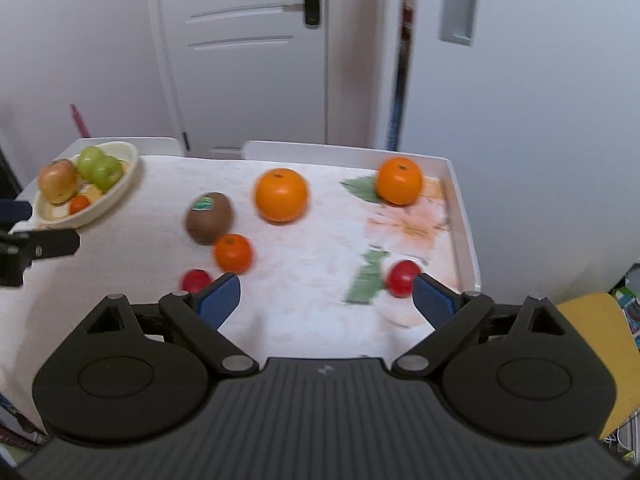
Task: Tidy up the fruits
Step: 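Grasp a red cherry tomato with the left tool while the right tool grasps another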
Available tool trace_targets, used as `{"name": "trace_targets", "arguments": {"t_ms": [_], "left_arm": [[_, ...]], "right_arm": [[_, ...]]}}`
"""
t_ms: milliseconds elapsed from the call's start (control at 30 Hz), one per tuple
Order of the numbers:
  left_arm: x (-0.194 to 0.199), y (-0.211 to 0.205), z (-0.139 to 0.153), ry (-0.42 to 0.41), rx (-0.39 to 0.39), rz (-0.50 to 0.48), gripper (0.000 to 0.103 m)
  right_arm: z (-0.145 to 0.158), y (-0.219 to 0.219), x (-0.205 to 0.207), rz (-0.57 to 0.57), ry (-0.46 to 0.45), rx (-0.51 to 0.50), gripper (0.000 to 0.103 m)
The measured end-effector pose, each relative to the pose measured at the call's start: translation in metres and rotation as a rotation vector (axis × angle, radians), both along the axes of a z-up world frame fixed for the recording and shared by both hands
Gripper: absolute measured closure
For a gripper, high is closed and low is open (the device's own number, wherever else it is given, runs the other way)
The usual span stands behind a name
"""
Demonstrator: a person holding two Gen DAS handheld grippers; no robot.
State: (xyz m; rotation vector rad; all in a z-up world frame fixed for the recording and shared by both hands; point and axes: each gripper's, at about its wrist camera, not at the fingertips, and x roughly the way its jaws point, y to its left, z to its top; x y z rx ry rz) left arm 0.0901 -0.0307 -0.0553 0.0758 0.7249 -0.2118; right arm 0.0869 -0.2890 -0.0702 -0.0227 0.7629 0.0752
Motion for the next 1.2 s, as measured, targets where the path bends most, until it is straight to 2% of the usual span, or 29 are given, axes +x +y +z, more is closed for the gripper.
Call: {"name": "trace_targets", "arguments": {"t_ms": [167,233,467,533,867,933,1200], "left_arm": [[0.007,-0.039,-0.023,0.008,0.002,-0.033,0.005],[0.011,-0.051,-0.034,0.020,0.004,-0.046,0.011],[0.021,-0.077,-0.068,0.043,0.033,-0.045,0.021],[0.024,-0.083,-0.076,0.053,0.050,-0.048,0.033],[0.035,-0.090,-0.089,0.064,0.050,-0.037,0.058],[0.037,-0.092,-0.089,0.063,0.047,-0.040,0.068],[0.038,-0.093,-0.089,0.060,0.050,-0.047,0.069]], "right_arm": [[-0.018,-0.018,0.008,-0.034,0.003,0.019,0.000],[-0.027,-0.023,0.011,-0.047,0.004,0.027,0.000],[-0.050,-0.029,0.024,-0.031,0.012,0.037,0.001],[-0.055,-0.029,0.028,-0.026,0.018,0.042,0.005],[-0.073,-0.027,0.047,-0.065,0.025,0.032,0.018],[-0.075,-0.028,0.051,-0.080,0.026,0.028,0.020],[-0.078,-0.030,0.061,-0.115,0.024,0.015,0.030]]}}
